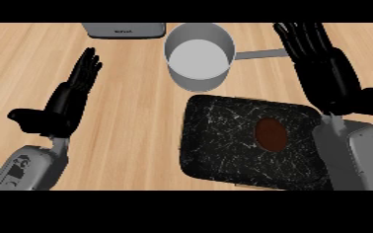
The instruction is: Pick the cupcake from the tray and place it in the pot
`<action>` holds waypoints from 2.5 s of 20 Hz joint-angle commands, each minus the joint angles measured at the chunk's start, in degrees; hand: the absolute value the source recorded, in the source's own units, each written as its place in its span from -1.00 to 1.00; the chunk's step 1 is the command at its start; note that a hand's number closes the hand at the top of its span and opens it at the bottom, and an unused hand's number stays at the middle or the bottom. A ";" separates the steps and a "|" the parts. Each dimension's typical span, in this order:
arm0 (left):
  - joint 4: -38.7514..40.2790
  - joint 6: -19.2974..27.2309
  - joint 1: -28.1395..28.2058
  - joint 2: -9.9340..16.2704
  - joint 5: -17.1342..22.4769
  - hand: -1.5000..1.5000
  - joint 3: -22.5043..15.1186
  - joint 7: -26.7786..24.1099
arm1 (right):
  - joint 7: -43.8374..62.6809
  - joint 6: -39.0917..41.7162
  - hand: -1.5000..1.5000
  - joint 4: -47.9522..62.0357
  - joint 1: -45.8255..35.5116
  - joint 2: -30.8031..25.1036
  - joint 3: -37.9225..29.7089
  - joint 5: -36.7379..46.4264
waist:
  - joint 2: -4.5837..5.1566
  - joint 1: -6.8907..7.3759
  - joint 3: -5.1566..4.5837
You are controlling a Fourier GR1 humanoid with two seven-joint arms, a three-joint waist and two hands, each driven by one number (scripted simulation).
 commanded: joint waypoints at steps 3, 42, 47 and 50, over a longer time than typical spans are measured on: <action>3.33 2.61 5.71 4.53 -2.80 0.00 2.47 2.35 | 7.90 -0.29 1.00 6.05 9.91 -7.95 -2.51 2.93 | -0.70 -0.04 0.50; 0.88 3.48 13.26 4.48 -10.24 0.00 6.70 11.93 | 48.92 27.70 -1.00 -8.55 6.34 -22.37 16.00 28.23 | -0.78 0.87 0.47; -1.15 0.35 16.02 5.21 -10.15 0.00 8.97 11.21 | 50.90 28.63 -1.00 -1.79 2.36 -15.80 19.63 34.81 | -0.74 1.09 0.48; 0.70 0.70 13.77 3.30 -12.33 0.00 9.18 12.42 | 49.72 32.07 -1.00 2.17 -0.64 -15.41 17.63 36.28 | -0.73 0.88 0.49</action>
